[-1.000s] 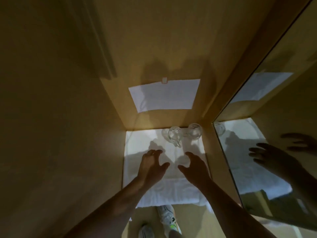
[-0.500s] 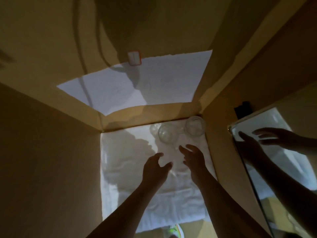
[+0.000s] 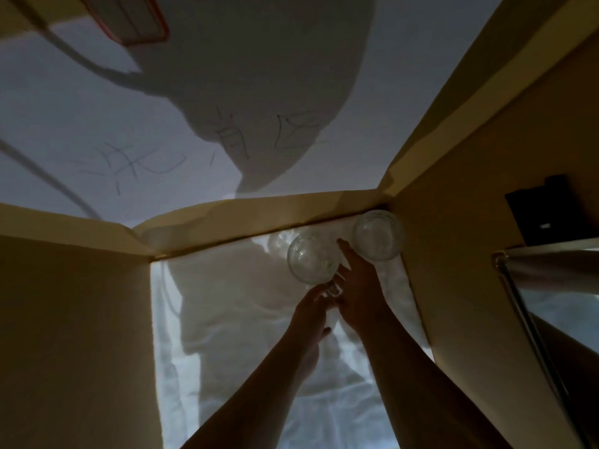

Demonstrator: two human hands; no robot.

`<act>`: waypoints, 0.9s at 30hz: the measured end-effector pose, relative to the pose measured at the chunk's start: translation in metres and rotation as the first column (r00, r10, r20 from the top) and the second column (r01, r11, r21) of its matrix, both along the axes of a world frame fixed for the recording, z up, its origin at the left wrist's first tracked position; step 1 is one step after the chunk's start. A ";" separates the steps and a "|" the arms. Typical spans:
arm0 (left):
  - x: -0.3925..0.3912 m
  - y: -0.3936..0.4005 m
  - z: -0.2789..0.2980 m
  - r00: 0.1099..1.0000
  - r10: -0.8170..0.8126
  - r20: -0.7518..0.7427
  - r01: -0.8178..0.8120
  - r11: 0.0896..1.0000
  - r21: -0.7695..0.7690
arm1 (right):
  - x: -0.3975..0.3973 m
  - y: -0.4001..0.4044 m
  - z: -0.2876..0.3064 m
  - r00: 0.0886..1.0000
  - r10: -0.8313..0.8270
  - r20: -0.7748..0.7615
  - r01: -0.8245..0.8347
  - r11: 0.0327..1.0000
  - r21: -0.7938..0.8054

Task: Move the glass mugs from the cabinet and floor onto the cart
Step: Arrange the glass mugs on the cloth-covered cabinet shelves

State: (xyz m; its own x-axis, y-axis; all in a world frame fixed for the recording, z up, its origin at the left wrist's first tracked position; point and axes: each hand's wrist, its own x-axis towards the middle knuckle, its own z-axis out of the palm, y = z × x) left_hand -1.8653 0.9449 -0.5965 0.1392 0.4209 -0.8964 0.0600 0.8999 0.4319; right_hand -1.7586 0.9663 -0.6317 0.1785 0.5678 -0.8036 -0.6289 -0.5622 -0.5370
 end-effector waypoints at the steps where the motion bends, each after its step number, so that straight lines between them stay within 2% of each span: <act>1: 0.001 -0.001 -0.001 1.000 0.002 0.008 -0.002 1.000 0.003 | 0.001 0.001 0.001 1.000 -0.005 0.006 0.005 1.000 -0.008; 5: -0.002 -0.005 0.005 0.998 0.033 0.047 -0.031 0.999 -0.038 | 0.008 -0.017 0.008 0.998 -0.053 -0.033 0.052 0.997 -0.049; 7: -0.009 -0.009 0.011 0.998 0.055 0.037 -0.054 0.998 -0.039 | 0.011 -0.032 0.014 0.991 -0.109 -0.081 0.105 0.993 -0.060; 10: -0.024 -0.015 0.022 0.991 0.133 -0.017 -0.134 0.989 -0.067 | 0.016 -0.055 0.026 0.981 -0.185 -0.049 0.181 0.980 -0.087; 18: -0.052 -0.049 0.092 0.976 0.176 -0.128 -0.200 0.957 -0.210 | 0.006 -0.103 0.093 0.992 -0.054 -0.112 0.021 0.961 -0.277; 23: -0.070 -0.071 0.155 0.961 0.259 -0.102 -0.272 0.951 -0.145 | -0.008 -0.139 0.159 0.995 0.032 -0.092 -0.055 0.964 -0.260; 27: -0.082 -0.081 0.215 0.974 0.226 -0.034 -0.228 0.971 -0.074 | -0.019 -0.148 0.228 0.997 0.070 -0.029 -0.075 0.971 -0.226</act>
